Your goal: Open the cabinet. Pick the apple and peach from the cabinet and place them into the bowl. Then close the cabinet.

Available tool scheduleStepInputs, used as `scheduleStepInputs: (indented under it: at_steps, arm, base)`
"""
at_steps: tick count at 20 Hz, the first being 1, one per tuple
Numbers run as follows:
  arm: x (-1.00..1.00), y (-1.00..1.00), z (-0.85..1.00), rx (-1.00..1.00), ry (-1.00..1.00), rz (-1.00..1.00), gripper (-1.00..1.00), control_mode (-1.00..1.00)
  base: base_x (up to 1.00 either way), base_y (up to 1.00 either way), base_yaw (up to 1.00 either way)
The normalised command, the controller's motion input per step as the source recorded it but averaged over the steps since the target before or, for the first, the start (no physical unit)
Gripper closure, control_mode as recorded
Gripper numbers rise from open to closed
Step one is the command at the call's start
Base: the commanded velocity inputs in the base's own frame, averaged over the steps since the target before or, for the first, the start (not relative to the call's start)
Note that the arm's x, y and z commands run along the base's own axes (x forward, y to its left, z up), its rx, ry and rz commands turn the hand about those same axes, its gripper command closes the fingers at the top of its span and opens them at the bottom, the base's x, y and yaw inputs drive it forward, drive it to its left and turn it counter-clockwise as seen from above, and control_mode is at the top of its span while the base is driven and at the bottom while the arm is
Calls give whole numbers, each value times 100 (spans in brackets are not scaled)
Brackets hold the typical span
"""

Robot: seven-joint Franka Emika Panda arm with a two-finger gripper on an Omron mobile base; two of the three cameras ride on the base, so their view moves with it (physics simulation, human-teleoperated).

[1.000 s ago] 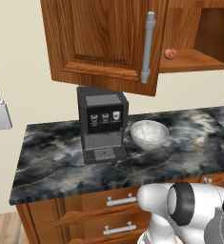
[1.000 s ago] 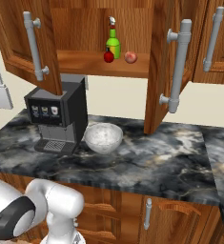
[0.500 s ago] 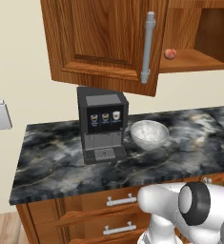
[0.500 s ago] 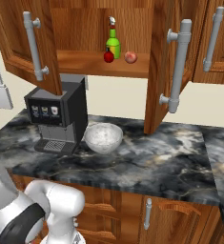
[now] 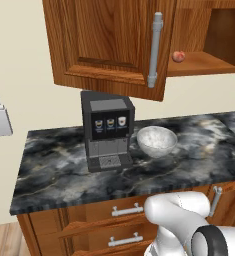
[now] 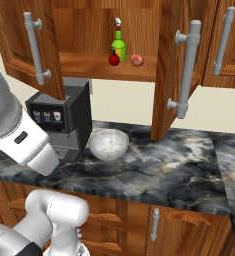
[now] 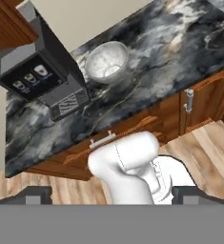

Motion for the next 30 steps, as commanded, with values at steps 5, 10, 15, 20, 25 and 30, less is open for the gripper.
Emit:
scheduleStepInputs:
  at_steps: [5,10,15,20,25,30]
  arm:
    - [80,0,-12,-20,-2,23,-100,-100]
    - [71,-1,-38,-17,-3,25,-100,-100]
    - [21,-22,-5,-11,-15,18,-100,-100]
    - [1,-31,17,-1,-19,20,-100,-100]
    - [31,-13,26,0,-8,19,-100,-100]
    - [70,0,30,0,0,13,-100,-100]
  base:
    - [0,0,0]
    - [0,0,0]
    - [0,0,0]
    - [0,0,0]
    - [0,0,0]
    - [0,0,0]
